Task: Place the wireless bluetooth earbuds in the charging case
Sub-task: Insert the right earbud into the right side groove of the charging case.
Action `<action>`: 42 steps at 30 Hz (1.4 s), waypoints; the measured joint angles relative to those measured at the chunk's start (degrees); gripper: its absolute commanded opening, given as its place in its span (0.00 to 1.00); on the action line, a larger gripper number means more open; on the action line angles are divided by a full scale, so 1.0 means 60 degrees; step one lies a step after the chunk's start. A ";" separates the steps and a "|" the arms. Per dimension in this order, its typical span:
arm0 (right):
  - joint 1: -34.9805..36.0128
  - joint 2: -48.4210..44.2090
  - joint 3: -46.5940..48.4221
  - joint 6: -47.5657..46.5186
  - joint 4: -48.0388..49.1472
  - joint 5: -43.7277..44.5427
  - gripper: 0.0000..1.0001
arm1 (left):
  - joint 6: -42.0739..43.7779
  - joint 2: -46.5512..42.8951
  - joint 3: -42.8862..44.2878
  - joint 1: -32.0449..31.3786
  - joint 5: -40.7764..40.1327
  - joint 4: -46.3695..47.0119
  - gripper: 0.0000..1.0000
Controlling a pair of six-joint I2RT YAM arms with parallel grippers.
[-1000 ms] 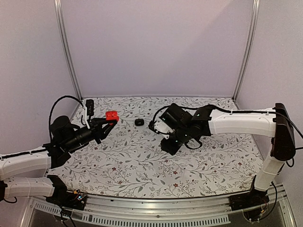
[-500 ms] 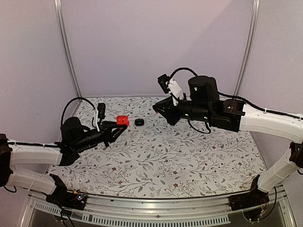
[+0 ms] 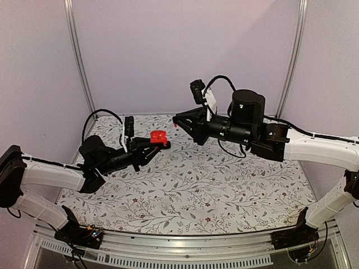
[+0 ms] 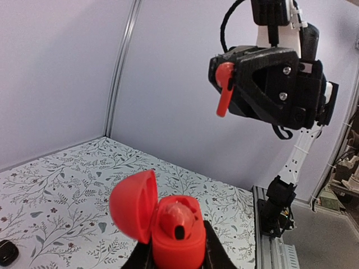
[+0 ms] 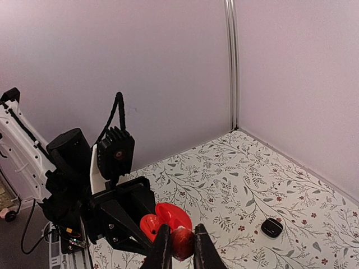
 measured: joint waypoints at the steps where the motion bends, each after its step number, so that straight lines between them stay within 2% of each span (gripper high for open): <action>1: 0.0044 0.0022 0.0007 0.0029 0.0120 -0.0036 0.10 | 0.0000 0.0069 0.0069 -0.0051 0.0018 0.0098 0.00; 15: 0.0299 0.0579 0.0011 0.0510 0.0845 -0.0459 0.10 | -0.0248 0.0266 0.0219 -0.0237 0.0117 0.0958 0.00; 42: 0.0426 0.1089 0.0047 0.1333 0.1406 -0.0506 0.10 | -0.0237 0.0262 0.0219 -0.0313 0.0058 0.1137 0.00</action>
